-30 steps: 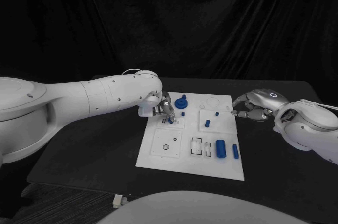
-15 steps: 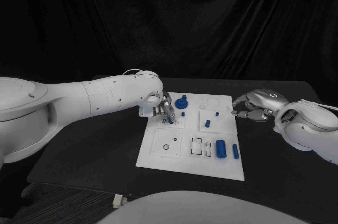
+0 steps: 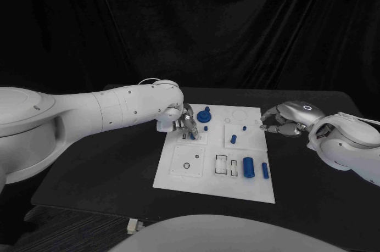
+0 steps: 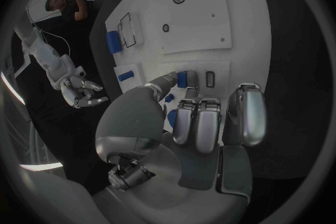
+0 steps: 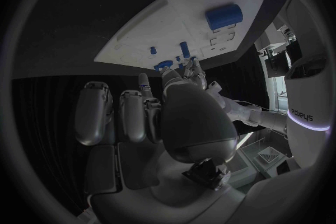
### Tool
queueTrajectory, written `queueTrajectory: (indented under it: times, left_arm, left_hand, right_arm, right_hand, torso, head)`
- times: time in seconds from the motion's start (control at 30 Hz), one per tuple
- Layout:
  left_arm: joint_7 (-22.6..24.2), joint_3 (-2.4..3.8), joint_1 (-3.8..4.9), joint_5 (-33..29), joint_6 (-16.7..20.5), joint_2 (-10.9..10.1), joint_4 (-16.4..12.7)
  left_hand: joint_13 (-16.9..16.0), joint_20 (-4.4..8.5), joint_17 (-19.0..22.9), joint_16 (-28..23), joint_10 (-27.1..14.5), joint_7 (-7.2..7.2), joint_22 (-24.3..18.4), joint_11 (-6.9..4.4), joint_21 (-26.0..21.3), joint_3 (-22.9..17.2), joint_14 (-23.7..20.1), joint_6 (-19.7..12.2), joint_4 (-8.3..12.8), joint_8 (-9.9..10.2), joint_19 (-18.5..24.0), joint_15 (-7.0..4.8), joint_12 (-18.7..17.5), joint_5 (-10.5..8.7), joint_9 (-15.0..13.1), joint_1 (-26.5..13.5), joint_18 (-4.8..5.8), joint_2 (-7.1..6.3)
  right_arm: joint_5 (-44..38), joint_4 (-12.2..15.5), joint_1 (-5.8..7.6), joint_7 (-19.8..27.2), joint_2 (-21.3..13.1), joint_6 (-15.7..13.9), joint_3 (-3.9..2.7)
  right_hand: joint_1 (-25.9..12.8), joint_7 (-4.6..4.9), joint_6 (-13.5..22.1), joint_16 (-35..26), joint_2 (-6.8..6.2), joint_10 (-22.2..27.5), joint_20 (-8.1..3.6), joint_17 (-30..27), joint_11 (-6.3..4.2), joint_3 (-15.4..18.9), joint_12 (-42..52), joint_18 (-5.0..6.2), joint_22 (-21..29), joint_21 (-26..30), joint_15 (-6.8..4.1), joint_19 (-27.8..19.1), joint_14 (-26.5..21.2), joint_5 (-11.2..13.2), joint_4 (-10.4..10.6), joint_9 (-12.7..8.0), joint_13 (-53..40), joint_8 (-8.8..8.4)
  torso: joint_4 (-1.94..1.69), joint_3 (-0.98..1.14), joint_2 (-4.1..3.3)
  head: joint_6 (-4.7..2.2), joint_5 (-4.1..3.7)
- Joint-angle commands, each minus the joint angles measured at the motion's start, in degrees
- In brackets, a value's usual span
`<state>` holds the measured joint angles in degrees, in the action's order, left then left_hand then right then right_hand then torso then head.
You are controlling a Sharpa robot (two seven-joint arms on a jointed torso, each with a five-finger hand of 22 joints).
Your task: Assemble the parts on the task board
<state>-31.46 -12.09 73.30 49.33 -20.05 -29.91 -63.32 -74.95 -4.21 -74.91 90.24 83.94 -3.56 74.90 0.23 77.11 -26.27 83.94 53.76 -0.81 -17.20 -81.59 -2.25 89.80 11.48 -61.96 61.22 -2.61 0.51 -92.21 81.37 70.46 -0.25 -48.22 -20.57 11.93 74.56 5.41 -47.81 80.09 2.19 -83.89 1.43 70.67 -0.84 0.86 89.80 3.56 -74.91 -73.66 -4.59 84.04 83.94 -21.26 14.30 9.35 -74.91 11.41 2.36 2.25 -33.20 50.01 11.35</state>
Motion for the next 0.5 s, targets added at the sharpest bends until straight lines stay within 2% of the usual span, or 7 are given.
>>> queueTrajectory:
  times: [0.03, 0.07, 0.13, 0.23, 0.33, 0.5]
  left_arm:
    - [0.3, -0.05, -0.21, 0.0, 0.1, 0.2, -0.1]
    - [0.3, -0.05, -0.21, 0.0, 0.1, 0.2, -0.1]
    - [0.3, -0.05, -0.22, 0.0, 0.1, 0.2, -0.1]
    - [0.2, -0.05, -0.22, 0.0, 0.1, 0.2, -0.1]
    - [0.2, -0.05, -0.22, 0.0, 0.1, 0.2, 0.0]
    - [0.2, -0.05, -0.23, 0.0, 0.1, 0.3, 0.1]
  left_hand:
    - [-15.1, 0.3, -15.1, -0.2, 6.1, 0.1, 10.8, -0.25, 0.0, 1.7, 6.1, 0.1, -1.1, -0.3, -0.1, -0.31, 0.2, -1.12, -0.3, -0.7, -0.61, 0.47]
    - [-15.1, 0.31, -15.1, -0.2, 6.1, 0.1, 10.8, -0.25, 0.0, 2.8, 6.1, 0.1, -1.8, -0.4, -0.1, -0.28, 0.2, -2.46, -0.4, -1.1, -0.61, 0.53]
    - [-15.1, 0.31, -15.1, -0.2, 6.1, 0.1, 10.8, -0.26, 0.0, 3.3, 6.1, 0.1, -2.2, -0.5, -0.1, -0.3, 0.2, -3.01, -0.4, -1.1, -0.6, 0.58]
    - [-15.1, 0.27, -15.1, -0.2, 6.1, 0.05, 10.9, -0.2, 0.1, 5.9, 6.1, 0.4, -4.1, -0.9, -0.2, -0.24, 0.2, -5.95, -0.6, -2.7, -0.58, 0.41]
    - [-15.1, 0.26, -15.1, -0.2, 6.1, 0.0, 10.9, -0.17, 0.2, 8.0, 6.1, 0.6, -5.4, -1.4, -0.3, -0.22, 0.2, -7.82, -0.9, -3.8, -0.55, 0.33]
    - [-15.1, 0.24, -15.1, -0.2, 6.1, -0.03, 10.9, -0.13, 0.2, 10.2, 6.1, 0.6, -6.6, -2.1, -0.3, -0.21, 0.2, -8.31, -1.4, -4.9, -0.56, 0.13]
  right_arm:
    - [-0.1, 0.0, -0.17, -0.3, 0.0, -0.3, -0.04]
    - [-0.1, 0.0, -0.17, -0.3, 0.0, -0.2, -0.04]
    - [-0.1, 0.0, -0.18, -0.3, 0.0, -0.2, -0.04]
    - [-0.1, 0.0, -0.19, -0.3, 0.0, -0.1, -0.04]
    - [-0.1, 0.0, -0.2, -0.4, 0.0, -0.1, -0.04]
    - [-0.1, 0.0, -0.21, -0.4, 0.0, 0.0, -0.04]
  right_hand:
    - [0.6, 0.12, -0.4, -0.1, 0.14, -5.8, 0.4, -0.1, 0.45, -0.1, -0.1, 0.05, -10.2, -0.1, 0.28, 1.1, 2.8, -0.3, -0.4, -0.1, -14.5, -0.06]
    - [0.6, 0.12, -0.4, -0.1, 0.14, -5.8, 0.4, -0.1, 0.45, -0.1, -0.1, 0.05, -10.2, -0.1, 0.28, 1.1, 2.8, -0.3, -0.4, -0.1, -14.5, -0.06]
    - [0.6, 0.12, -0.4, -0.1, 0.14, -5.8, 0.4, -0.1, 0.45, -0.1, -0.1, 0.05, -10.2, -0.1, 0.28, 1.1, 2.8, -0.3, -0.4, -0.1, -14.5, -0.06]
    - [0.6, 0.12, -0.4, -0.1, 0.14, -5.8, 0.4, -0.1, 0.45, -0.1, -0.1, 0.05, -10.2, -0.1, 0.28, 1.1, 2.8, -0.3, -0.4, -0.1, -14.5, -0.06]
    - [0.6, 0.12, -0.4, -0.1, 0.14, -5.8, 0.4, -0.1, 0.45, -0.1, -0.1, 0.05, -10.2, -0.1, 0.28, 1.1, 2.8, -0.3, -0.4, -0.1, -14.5, -0.06]
    - [0.6, 0.12, -0.4, -0.1, 0.14, -5.8, 0.4, -0.1, 0.45, -0.1, -0.1, 0.05, -10.2, -0.1, 0.28, 1.1, 2.8, -0.3, -0.4, -0.1, -14.5, -0.06]
  torso:
    - [-0.02, 0.01, 0.01]
    - [-0.02, 0.02, 0.02]
    - [-0.01, 0.0, 0.02]
    - [0.01, 0.0, 0.01]
    - [0.01, 0.01, 0.02]
    - [0.0, 0.02, 0.01]
  head:
    - [-0.01, 0.0]
    - [-0.01, -0.01]
    - [-0.01, 0.0]
    - [-0.01, 0.06]
    - [-0.01, 0.07]
    - [-0.01, 0.08]
